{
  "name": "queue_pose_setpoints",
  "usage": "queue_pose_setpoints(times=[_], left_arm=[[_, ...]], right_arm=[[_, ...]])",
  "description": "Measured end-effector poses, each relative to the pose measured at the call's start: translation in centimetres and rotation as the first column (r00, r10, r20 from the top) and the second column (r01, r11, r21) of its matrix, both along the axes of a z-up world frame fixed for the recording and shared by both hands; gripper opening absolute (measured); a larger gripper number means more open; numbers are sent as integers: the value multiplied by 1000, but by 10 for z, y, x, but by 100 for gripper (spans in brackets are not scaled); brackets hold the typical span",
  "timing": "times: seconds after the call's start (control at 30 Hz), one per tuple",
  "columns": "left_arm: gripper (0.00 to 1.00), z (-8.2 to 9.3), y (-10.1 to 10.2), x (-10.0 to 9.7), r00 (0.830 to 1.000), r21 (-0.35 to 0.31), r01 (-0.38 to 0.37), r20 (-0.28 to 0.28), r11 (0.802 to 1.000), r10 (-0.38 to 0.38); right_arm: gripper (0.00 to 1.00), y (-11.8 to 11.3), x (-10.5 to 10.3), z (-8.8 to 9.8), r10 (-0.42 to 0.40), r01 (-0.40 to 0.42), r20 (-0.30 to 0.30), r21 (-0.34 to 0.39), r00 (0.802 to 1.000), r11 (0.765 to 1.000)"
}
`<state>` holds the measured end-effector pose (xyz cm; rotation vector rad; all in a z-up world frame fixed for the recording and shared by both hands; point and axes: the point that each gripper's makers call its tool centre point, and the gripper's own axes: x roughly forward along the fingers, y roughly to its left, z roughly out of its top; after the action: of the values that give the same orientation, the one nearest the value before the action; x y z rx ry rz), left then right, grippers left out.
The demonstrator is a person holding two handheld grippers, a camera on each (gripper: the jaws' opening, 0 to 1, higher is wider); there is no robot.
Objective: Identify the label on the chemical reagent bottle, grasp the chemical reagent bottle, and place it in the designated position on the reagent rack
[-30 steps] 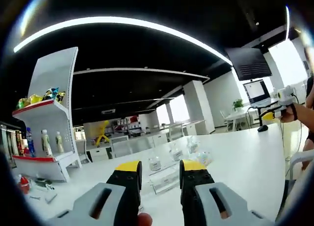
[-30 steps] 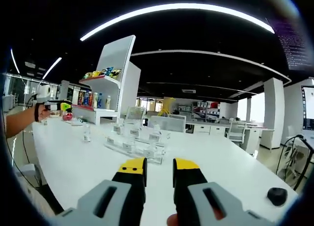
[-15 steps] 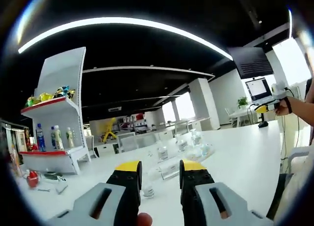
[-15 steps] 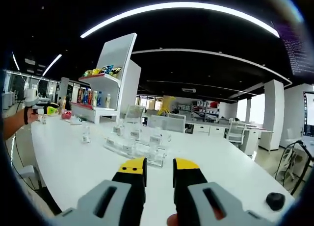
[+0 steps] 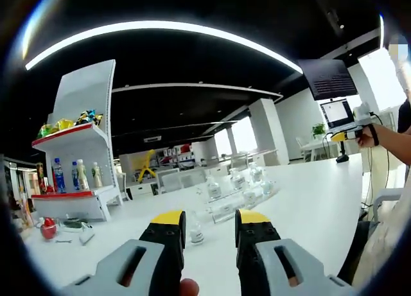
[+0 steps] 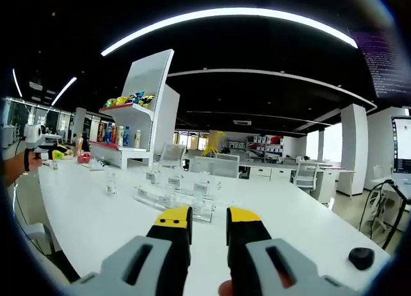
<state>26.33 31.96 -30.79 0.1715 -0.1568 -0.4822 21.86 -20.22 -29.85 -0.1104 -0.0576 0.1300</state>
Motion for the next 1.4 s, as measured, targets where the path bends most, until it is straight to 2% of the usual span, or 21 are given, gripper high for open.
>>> queue_pose_setpoints(times=[0.3,0.43,0.63,0.7,0.8,1.0,1.23,1.4], left_arm=[[31,-20,29,-1,997,-32,-74,-40,997,72],[31,-22,29,1,996,-38,-78,-43,996,77],[31,-22,20,4,997,-31,-60,-43,998,59],[31,-16,18,5,998,-47,-55,-31,997,54],[31,-13,17,7,998,-23,-55,-26,998,54],[31,-7,21,12,998,-28,-65,-22,998,64],[32,-23,30,28,994,-31,-99,-52,995,97],[32,-24,31,35,993,-56,-109,-60,992,106]], right_arm=[[21,-11,-13,-4,-9,8,11,21,1000,1000],[22,-12,-16,-5,-12,11,9,22,1000,1000],[22,-13,-23,-4,-18,17,19,31,1000,999],[22,-14,-27,-5,-20,19,13,31,1000,999],[22,-16,-31,-4,-11,10,17,40,1000,999],[22,-24,-33,-1,-20,19,32,53,999,998],[22,-27,-35,-15,-22,21,11,67,1000,998],[22,-31,-36,-14,-21,21,9,75,1000,997]])
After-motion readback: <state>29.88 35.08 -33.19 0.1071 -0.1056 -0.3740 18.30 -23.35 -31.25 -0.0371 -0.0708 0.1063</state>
